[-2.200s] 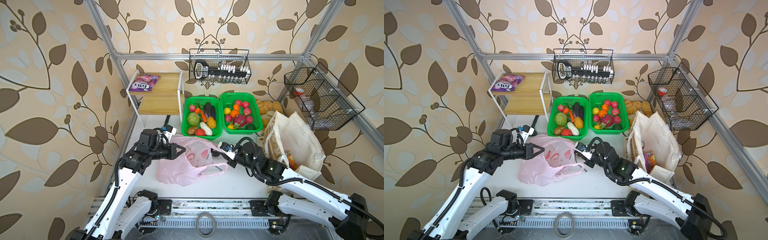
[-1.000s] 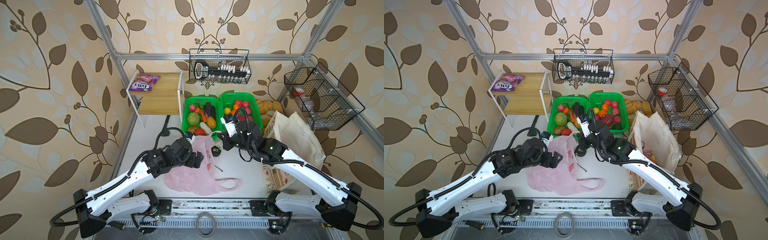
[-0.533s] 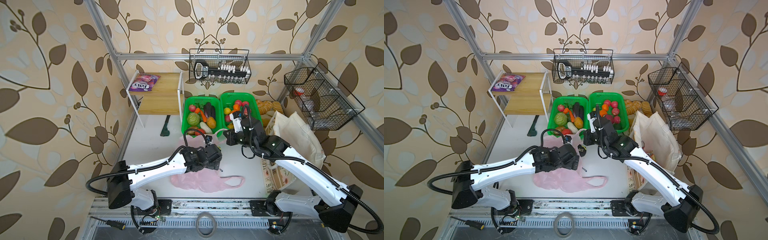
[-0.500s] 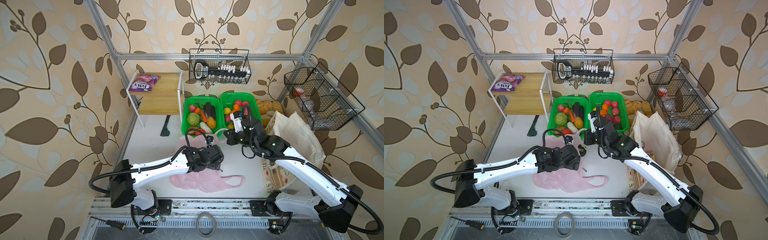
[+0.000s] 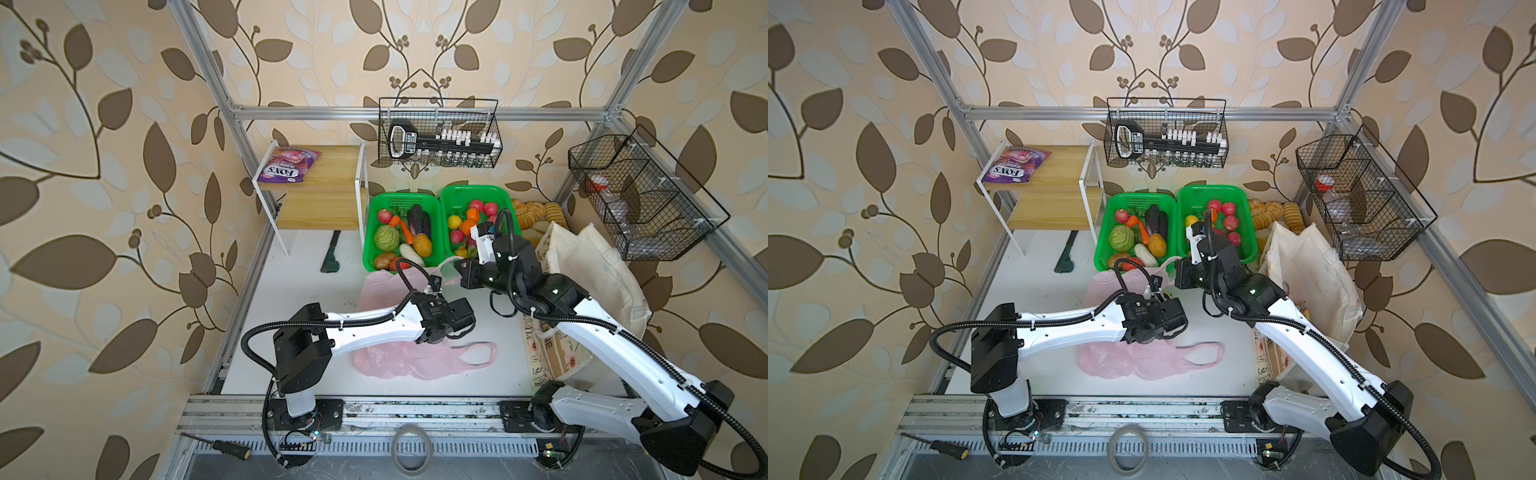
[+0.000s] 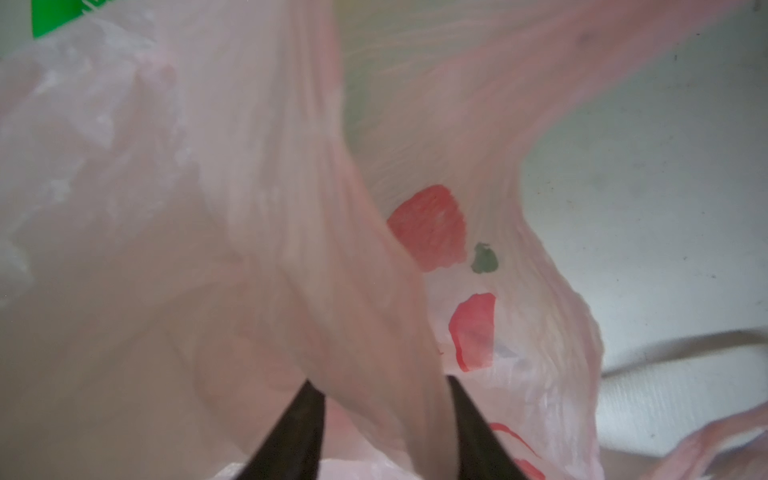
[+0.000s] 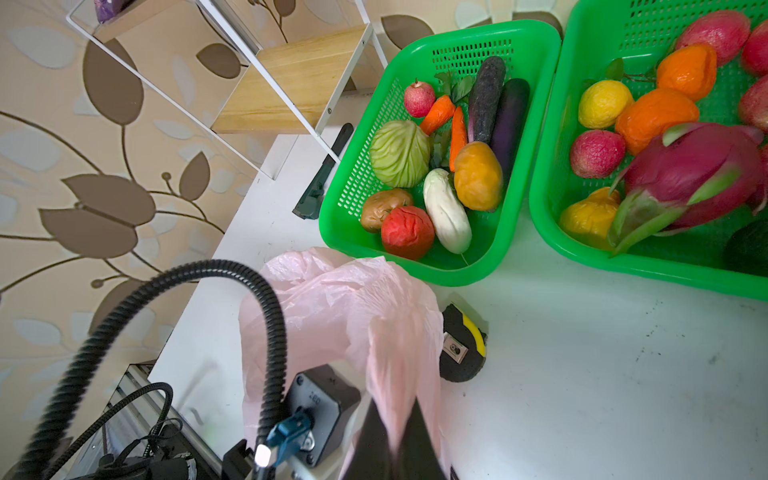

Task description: Place the mixed food into the grocery bags and tie them

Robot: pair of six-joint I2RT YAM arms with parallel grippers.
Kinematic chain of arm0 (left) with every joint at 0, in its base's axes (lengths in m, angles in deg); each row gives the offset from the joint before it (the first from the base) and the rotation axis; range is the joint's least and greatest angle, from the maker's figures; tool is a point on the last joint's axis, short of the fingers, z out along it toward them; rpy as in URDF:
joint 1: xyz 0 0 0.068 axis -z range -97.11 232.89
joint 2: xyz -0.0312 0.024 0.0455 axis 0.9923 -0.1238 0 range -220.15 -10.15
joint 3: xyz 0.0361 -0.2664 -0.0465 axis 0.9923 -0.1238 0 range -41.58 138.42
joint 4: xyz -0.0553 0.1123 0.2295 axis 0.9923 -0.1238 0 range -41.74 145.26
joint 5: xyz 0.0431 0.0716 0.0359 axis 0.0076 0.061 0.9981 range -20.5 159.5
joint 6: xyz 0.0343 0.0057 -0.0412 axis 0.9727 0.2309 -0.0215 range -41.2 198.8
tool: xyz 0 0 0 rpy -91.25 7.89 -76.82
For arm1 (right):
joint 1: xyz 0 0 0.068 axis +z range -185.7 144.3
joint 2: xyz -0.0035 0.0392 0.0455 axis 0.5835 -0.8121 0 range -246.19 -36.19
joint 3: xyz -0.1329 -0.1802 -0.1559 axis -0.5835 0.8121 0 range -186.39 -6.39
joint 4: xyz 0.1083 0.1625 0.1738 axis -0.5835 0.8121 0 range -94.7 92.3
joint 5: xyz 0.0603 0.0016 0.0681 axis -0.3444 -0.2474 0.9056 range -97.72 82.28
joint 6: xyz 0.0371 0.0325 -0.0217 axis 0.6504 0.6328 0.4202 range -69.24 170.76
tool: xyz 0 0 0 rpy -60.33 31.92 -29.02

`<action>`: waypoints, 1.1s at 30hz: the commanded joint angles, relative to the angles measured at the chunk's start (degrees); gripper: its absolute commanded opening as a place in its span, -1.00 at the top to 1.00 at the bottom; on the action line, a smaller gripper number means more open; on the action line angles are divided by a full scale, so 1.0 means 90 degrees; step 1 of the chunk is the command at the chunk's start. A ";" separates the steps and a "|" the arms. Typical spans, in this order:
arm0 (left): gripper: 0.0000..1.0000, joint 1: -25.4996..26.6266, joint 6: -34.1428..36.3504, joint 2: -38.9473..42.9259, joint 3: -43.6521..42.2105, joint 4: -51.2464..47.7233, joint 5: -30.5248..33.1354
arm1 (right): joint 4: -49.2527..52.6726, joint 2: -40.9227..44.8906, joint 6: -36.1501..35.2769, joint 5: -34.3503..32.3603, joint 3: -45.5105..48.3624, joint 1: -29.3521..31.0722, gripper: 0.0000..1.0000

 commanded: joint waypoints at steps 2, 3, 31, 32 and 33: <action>0.76 0.0024 -0.0055 0.0704 -0.0235 -0.0234 0.0620 | -0.0223 0.0122 -0.0077 0.0122 0.0256 -0.0092 1.00; 0.84 0.0024 0.0030 0.0842 -0.0293 -0.0155 0.0598 | -0.0266 0.0125 -0.0117 0.0132 0.0281 -0.0112 1.00; 1.00 -0.3860 0.3999 0.5066 -0.2318 0.0678 -0.5879 | -0.1359 -0.0948 -0.1518 0.3592 -0.1104 -0.0455 -0.55; 1.00 -0.3958 0.4030 0.5031 -0.2327 0.0668 -0.5881 | -0.1372 -0.0821 -0.1393 0.3654 -0.1077 -0.0499 -0.57; 1.00 -0.4054 0.4018 0.5016 -0.2335 0.0667 -0.5878 | -0.1377 -0.0711 -0.1300 0.3690 -0.1050 -0.0526 -0.59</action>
